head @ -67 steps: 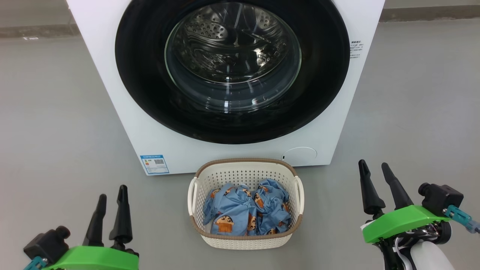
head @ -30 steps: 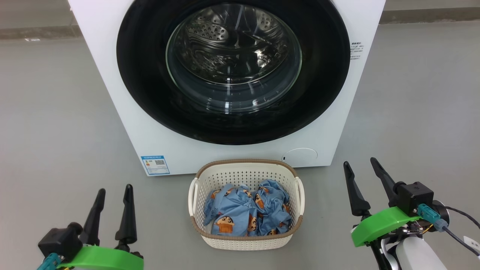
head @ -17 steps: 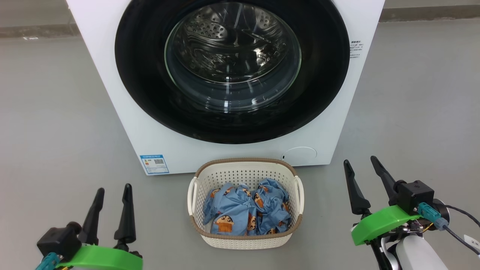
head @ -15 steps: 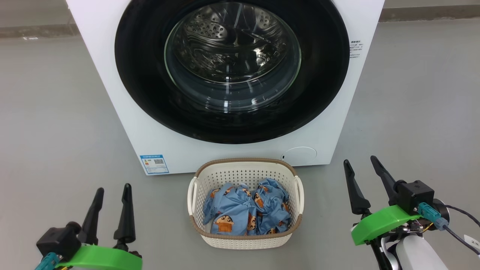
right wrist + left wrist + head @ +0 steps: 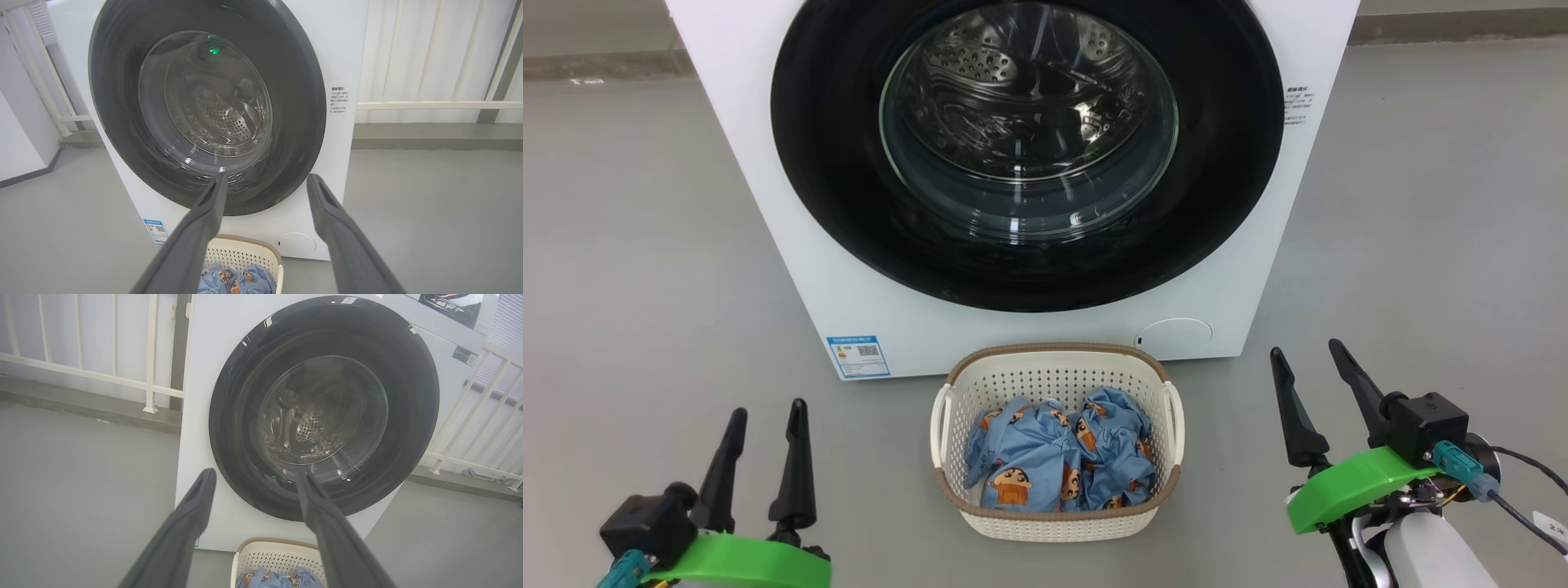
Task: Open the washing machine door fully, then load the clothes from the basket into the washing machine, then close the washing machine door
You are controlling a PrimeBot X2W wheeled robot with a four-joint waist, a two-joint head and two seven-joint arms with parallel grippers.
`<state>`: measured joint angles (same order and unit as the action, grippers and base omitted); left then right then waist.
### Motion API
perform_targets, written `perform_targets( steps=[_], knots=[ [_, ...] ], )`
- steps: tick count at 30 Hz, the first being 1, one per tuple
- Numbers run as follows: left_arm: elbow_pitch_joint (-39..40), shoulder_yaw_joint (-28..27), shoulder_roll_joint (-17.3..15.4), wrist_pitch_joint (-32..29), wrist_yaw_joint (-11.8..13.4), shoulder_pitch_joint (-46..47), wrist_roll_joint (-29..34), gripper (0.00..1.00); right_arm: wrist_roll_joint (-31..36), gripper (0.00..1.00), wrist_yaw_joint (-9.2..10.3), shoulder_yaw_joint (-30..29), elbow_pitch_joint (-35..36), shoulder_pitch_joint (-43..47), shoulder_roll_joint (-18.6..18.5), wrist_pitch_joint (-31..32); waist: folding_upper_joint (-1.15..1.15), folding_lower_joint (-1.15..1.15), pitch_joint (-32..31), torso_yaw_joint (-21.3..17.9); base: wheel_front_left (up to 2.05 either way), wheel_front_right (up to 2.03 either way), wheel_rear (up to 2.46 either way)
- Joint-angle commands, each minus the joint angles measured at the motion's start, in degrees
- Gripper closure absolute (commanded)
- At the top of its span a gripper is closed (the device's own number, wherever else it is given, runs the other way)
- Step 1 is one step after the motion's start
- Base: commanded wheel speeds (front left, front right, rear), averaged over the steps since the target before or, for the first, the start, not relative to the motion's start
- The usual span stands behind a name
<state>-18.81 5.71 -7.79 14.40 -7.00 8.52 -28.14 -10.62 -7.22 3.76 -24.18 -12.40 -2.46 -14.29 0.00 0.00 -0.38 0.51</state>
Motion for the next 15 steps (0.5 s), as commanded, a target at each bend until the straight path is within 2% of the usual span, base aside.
perform_targets(
  steps=[1,15],
  knots=[
    [1.2,-1.9,-1.2,0.6,0.0,2.6,0.6,0.00,-0.3,0.00,-0.26,1.6,1.4,-2.3,-0.4,-0.7,0.00,0.00,0.0,0.0,0.00,0.00,0.00],
    [0.9,-1.7,-1.4,0.6,0.2,2.6,1.6,0.00,-0.6,0.00,-0.26,1.8,1.3,-2.4,-0.4,-0.7,0.00,0.00,-0.3,-0.1,0.00,0.00,0.00]
  ],
)
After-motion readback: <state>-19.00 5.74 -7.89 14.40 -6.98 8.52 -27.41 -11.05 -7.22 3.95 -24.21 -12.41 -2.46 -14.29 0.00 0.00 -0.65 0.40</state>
